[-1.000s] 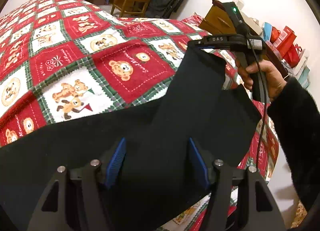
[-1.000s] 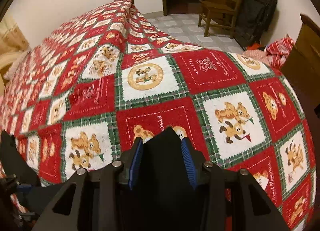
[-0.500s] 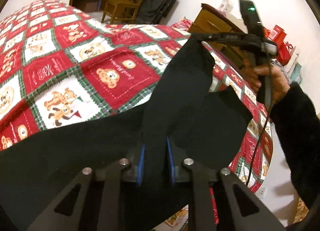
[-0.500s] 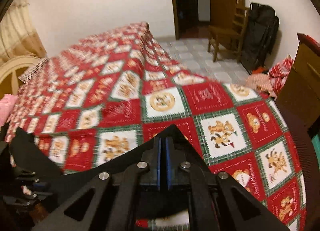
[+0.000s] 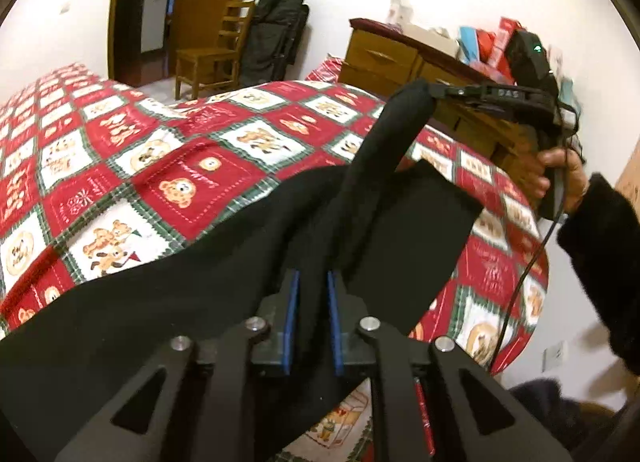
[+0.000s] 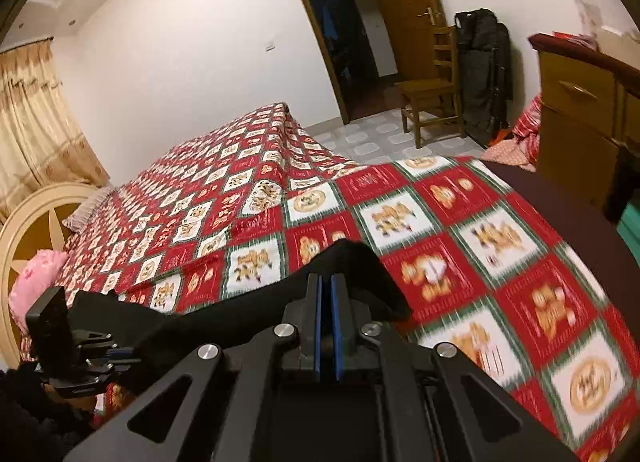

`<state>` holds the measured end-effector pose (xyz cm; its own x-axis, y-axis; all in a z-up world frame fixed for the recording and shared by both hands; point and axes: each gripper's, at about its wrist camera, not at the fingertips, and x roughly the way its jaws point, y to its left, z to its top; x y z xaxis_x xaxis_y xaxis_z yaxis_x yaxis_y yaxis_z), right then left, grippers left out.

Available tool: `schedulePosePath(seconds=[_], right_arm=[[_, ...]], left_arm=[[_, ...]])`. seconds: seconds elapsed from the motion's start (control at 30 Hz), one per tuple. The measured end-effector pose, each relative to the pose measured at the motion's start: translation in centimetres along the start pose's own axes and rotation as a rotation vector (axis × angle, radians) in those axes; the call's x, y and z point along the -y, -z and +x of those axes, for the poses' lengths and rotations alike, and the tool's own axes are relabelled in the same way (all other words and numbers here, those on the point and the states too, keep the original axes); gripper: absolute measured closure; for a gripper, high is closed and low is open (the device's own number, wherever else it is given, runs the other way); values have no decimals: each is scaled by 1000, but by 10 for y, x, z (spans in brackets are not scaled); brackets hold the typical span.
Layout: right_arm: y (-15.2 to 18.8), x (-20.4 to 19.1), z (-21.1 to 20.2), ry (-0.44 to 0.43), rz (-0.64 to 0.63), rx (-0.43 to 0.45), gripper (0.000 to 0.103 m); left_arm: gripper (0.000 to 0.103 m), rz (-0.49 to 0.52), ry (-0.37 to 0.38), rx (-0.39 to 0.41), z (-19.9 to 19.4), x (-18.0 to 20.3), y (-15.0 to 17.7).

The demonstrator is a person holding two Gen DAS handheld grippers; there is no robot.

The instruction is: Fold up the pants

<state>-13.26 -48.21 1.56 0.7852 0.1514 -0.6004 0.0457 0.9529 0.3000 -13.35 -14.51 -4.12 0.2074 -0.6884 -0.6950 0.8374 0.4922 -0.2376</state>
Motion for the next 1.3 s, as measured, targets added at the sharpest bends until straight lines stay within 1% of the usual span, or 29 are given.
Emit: schedulePosePath(seconds=[0.1,0.33,0.47,0.5,0.53,0.67,0.77,0.87,0.97,1.0,1.03,1.07,1.1,1.13,1.2,1.3], right_arm=[[22,7,-13,-2,25,9,99],[66,24,-32,-12,94,22,99],[85,25,-41,11,100,15,99],[90,26,-44,19,102,13,103],[95,27,-47,20,104,12,103],[112,33,-56,60,118,3,103],[122,40,-60,88,154,-10,102],[122,46,-68,81,231,33,102],[115,43,-66,54,282,19,102],[113,40,-63,37,290,9,102],[111,34,-58,40,279,-3,102],[110,30,-52,56,263,-18,102],[110,27,-49,72,253,-27,102],[111,25,-45,80,251,-33,102],[113,24,-40,89,257,-41,102],[115,23,-36,112,260,-51,102]], left_arm=[[91,27,3,-3,3,6,4],[93,115,-9,24,-4,21,13],[93,148,-13,25,-5,27,17],[93,156,-14,23,-5,29,18],[93,165,-15,23,-5,31,21],[93,237,-39,17,-5,42,30],[93,285,-59,2,0,49,37],[93,305,-74,-17,3,52,40],[93,283,-55,-21,-4,48,38],[89,262,-35,-17,-9,45,36],[82,250,-24,-16,-12,43,35],[76,240,-25,-14,-15,40,34],[66,233,-38,-3,-18,38,34],[61,222,-48,8,-20,35,33],[60,181,-39,19,-25,27,32],[60,85,-25,50,-33,9,27]])
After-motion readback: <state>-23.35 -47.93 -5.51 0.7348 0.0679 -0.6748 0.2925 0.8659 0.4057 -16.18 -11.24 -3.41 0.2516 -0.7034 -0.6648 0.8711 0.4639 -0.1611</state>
